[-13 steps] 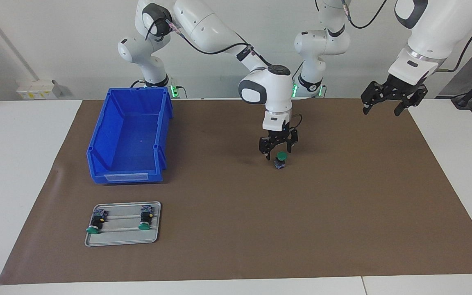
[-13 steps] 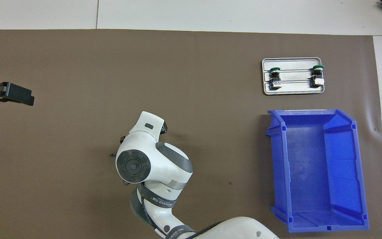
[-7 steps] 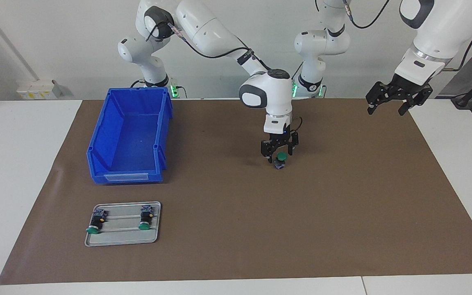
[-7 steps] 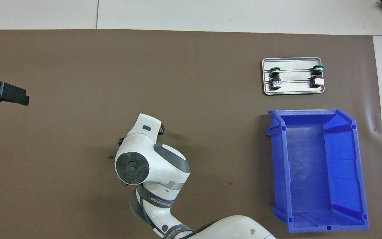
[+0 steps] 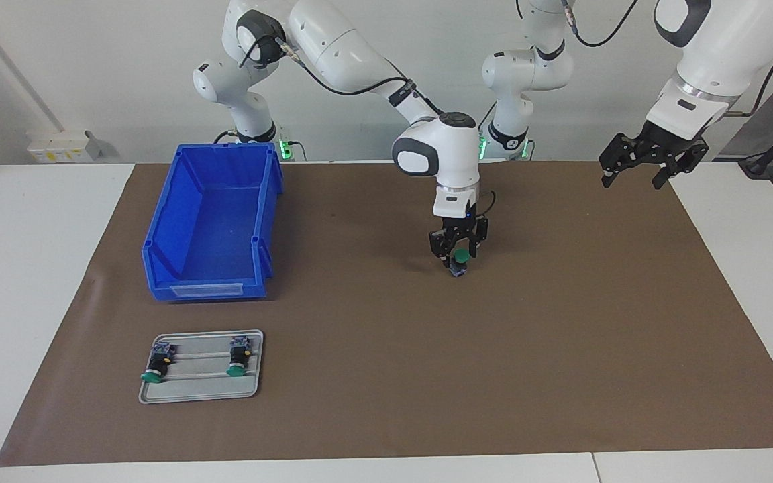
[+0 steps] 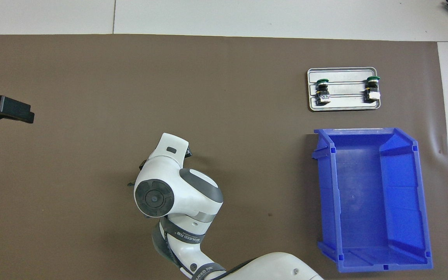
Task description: Place and press button with both arms
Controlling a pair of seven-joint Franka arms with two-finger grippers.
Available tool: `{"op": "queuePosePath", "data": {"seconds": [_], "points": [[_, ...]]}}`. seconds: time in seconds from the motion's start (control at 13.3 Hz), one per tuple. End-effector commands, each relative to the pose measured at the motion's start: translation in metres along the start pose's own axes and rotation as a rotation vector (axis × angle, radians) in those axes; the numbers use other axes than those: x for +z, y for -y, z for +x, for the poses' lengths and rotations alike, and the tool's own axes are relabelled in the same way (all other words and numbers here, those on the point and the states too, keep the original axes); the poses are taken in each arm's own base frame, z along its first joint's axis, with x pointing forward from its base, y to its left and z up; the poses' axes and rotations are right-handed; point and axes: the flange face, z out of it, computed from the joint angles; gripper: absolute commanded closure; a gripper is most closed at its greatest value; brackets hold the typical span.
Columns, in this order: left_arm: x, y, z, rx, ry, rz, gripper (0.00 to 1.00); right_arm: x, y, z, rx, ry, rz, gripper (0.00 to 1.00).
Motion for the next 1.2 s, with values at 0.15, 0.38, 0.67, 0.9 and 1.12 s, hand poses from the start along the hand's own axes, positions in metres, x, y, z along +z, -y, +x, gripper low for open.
{"op": "queuePosePath", "data": {"seconds": [0.15, 0.38, 0.67, 0.9, 1.12], "points": [[-0.001, 0.001, -0.009, -0.010, 0.005, 0.018, 0.00, 0.003, -0.001, 0.003, -0.014, -0.011, -0.014, 0.84], [-0.001, 0.001, -0.009, -0.010, 0.005, 0.018, 0.00, 0.001, 0.000, 0.005, -0.014, -0.008, -0.019, 1.00], [-0.001, 0.001, -0.009, -0.010, 0.005, 0.018, 0.00, -0.029, -0.019, 0.032, 0.031, -0.049, -0.018, 1.00], [-0.001, 0.001, -0.009, -0.010, 0.005, 0.018, 0.00, -0.105, -0.094, 0.064, 0.139, -0.070, -0.062, 1.00], [-0.001, 0.002, -0.009, -0.011, 0.005, 0.018, 0.00, -0.155, -0.176, 0.062, 0.202, -0.080, -0.105, 1.00]]}}
